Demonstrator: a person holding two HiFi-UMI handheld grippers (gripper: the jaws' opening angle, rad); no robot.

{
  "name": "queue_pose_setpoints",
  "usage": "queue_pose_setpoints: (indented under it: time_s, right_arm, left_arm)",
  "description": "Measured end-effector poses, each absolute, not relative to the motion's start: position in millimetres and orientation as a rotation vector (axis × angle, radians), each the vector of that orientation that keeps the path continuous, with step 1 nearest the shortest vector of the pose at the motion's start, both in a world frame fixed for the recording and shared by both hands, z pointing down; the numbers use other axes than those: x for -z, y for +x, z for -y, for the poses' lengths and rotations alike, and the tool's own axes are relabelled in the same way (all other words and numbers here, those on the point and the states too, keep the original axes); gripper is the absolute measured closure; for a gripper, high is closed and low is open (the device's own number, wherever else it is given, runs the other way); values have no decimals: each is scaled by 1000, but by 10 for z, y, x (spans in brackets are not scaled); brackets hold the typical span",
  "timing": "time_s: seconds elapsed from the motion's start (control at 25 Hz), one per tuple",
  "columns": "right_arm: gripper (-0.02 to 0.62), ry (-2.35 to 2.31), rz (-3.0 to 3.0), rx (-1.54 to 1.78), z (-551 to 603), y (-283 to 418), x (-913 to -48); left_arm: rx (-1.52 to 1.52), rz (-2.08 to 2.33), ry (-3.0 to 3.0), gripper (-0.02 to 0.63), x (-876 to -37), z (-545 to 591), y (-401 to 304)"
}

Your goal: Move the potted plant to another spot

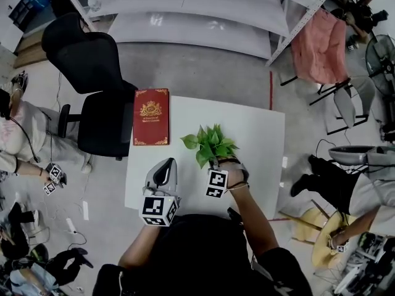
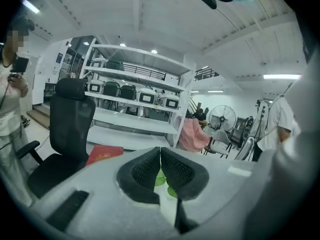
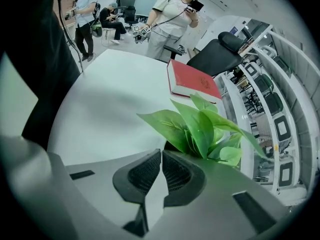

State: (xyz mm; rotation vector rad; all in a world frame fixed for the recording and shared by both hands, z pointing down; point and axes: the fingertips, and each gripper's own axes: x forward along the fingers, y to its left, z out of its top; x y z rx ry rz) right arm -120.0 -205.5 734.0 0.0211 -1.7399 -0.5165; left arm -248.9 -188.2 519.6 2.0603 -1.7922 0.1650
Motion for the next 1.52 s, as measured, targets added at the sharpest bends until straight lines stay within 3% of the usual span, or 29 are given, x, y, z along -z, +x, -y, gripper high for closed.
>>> queue_pose_setpoints:
  time_s: [0.48,0.96,1.52]
  right_arm:
    - [580,34,1732,532,2063,-1240,-7366]
    - [580,242,1876,436,2042,-1142,-6871]
    - [580,1005,2340,-391,2228,-565,-5843]
  left_arm:
    - [-152,1784,2056,588,-5272,1862,-2535]
    - [-143,1776,2088,588,-5179,1767,-2299]
    - [-105,1790,2143,588,-4958,1671,-1898]
